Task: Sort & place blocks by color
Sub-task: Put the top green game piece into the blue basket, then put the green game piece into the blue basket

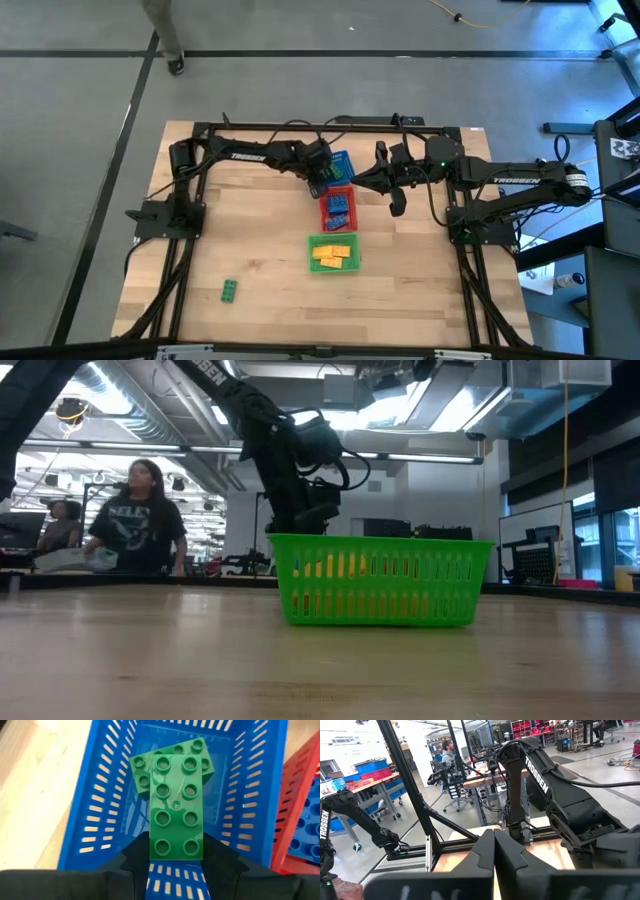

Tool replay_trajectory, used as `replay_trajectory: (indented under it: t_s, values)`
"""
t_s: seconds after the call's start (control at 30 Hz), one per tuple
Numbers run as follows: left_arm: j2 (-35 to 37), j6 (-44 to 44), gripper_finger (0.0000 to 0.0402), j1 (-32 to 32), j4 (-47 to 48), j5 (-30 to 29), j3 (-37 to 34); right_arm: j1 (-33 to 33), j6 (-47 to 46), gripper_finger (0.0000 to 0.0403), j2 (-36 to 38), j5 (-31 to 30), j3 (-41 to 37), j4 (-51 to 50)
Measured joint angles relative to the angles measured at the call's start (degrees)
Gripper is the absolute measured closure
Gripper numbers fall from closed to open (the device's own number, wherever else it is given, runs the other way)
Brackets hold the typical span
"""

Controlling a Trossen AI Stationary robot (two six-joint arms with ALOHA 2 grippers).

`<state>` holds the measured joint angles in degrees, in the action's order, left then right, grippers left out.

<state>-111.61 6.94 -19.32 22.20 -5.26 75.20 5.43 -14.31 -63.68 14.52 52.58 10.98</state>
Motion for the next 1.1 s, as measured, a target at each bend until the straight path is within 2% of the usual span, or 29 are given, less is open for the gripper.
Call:
replay_trajectory:
  t_s: [0.23,0.43,0.57,1.1]
  values:
    - [0.0,0.0,0.0245,0.0,0.0,0.0,0.0,0.0,0.0,0.0402,0.0,0.0,0.0,0.0]
    - [0.0,0.2,0.0242,-0.1,0.0,1.0,0.0,0.0,0.0,0.0402,0.0,0.0,0.0,0.0]
    - [0.0,0.4,0.024,-0.5,0.0,3.7,0.0,0.0,0.0,0.0402,0.0,0.0,0.0,0.0]
    - [1.4,-1.0,0.0239,-0.8,0.2,4.3,0.0,0.0,0.4,0.0402,0.0,0.0,0.0,0.0]
